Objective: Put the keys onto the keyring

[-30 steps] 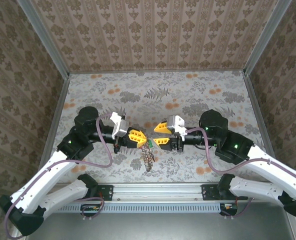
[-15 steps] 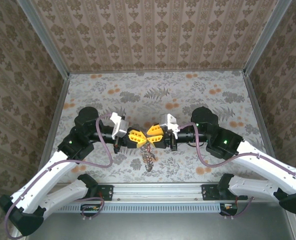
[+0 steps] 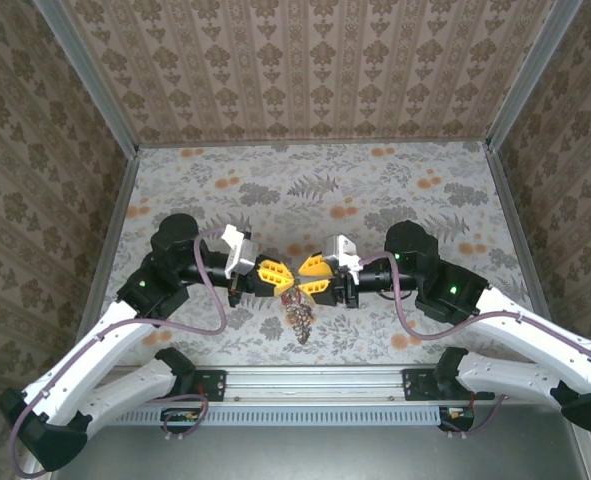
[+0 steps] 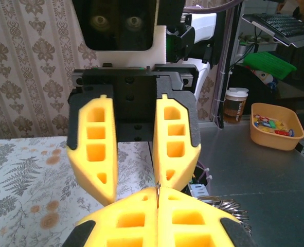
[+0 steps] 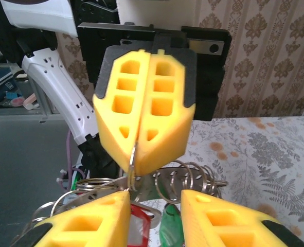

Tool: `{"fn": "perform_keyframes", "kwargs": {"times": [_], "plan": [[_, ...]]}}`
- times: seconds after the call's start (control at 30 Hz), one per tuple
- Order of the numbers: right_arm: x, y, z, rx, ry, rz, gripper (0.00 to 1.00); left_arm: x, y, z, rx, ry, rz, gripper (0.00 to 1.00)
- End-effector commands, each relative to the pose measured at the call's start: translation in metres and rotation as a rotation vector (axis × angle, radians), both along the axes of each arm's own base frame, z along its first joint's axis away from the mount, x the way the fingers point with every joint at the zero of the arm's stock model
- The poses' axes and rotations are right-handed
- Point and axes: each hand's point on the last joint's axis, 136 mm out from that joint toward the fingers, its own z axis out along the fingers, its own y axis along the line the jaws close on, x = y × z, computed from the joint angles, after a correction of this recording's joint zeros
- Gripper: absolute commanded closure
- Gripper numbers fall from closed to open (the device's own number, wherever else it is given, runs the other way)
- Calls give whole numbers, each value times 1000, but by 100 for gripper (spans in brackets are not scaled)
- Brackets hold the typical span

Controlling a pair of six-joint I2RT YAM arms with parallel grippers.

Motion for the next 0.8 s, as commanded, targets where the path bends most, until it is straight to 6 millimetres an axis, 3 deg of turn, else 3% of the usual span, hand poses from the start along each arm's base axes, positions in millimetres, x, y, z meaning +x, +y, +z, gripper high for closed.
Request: {"fn": "perform_keyframes", "kwargs": {"times": [0.0,0.2,0.43,0.67,0.77], "plan": [[-11,-1,4,24,5,49,68,-2,-2,16,-44,-43,-9,100],[-9,9,6,52,20,76,75,-4,-4,16,-41,-42,-15,100],[-5,12,-1,27,27,66,100,-6,-2,20,-61,-53,-15,100],[11,-3,-9,-92,-40,-57,100,10,0,10,28,-50,114,100],[24,-10,-17,-176,-68,-134,100,22,3,-10,177,-60,216,75]]}}
